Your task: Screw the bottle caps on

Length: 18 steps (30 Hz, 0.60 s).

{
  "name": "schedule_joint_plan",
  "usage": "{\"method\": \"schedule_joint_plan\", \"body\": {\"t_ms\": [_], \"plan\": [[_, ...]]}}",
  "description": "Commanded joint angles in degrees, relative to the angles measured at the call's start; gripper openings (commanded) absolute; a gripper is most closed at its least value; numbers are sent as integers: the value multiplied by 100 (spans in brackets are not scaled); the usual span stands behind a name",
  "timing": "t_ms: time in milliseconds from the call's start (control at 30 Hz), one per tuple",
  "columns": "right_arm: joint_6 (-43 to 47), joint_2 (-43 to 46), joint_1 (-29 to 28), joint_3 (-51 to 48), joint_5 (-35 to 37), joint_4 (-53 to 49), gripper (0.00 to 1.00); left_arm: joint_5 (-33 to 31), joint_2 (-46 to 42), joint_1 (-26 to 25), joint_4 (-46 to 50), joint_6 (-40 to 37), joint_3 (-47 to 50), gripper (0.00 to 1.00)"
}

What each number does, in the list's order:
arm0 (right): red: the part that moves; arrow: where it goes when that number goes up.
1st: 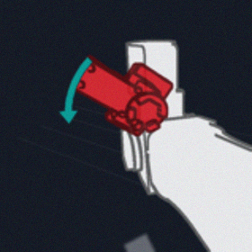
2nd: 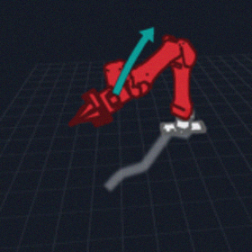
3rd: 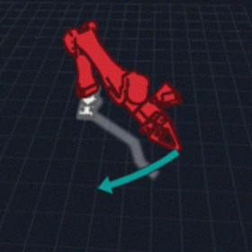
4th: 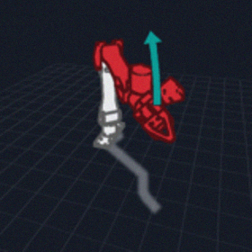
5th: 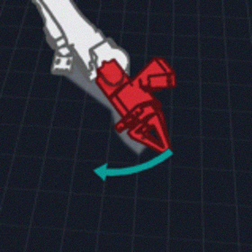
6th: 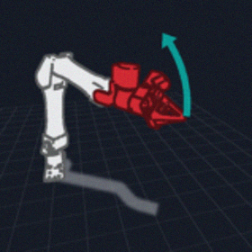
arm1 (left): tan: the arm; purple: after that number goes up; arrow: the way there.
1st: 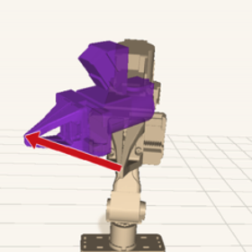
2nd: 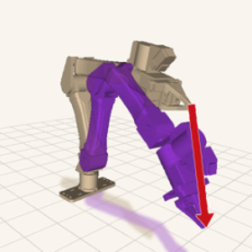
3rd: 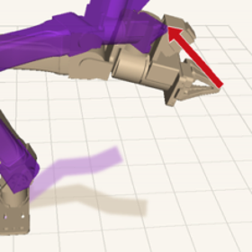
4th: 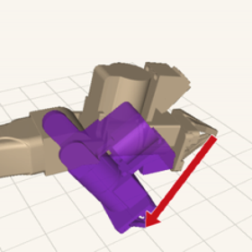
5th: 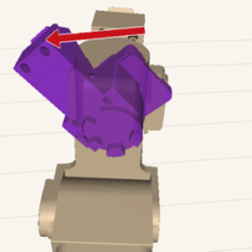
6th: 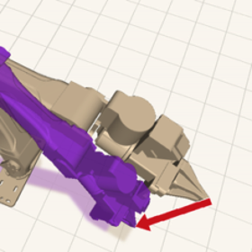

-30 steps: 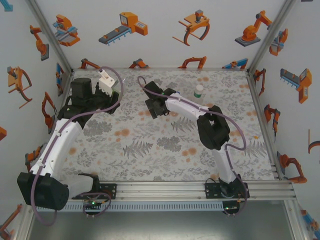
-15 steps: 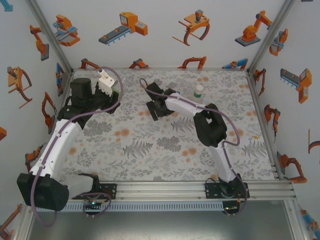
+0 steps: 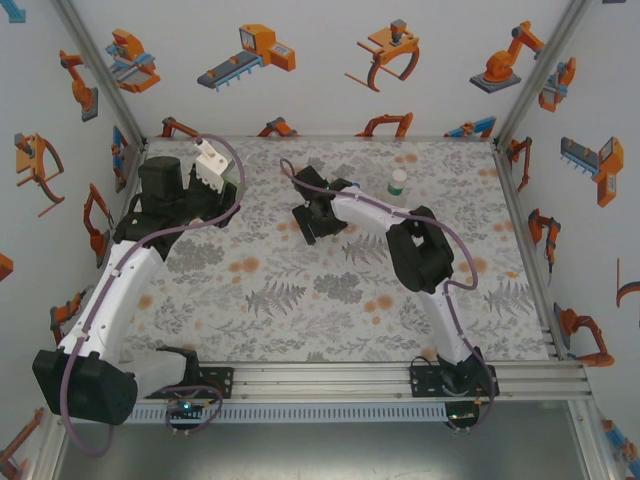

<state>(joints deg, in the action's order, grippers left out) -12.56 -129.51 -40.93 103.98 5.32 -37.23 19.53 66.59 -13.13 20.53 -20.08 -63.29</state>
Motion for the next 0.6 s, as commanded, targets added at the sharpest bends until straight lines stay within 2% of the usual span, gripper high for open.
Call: {"method": "schedule_joint_plan", "body": {"t_ms": [0,567], "plan": [[19,268,32,-173,-93,197,60,170,-121,16,-131,89,17,0],[-203,267,84,-269,-314,638,46,75,-269,16,-278,94,121,0]]}}
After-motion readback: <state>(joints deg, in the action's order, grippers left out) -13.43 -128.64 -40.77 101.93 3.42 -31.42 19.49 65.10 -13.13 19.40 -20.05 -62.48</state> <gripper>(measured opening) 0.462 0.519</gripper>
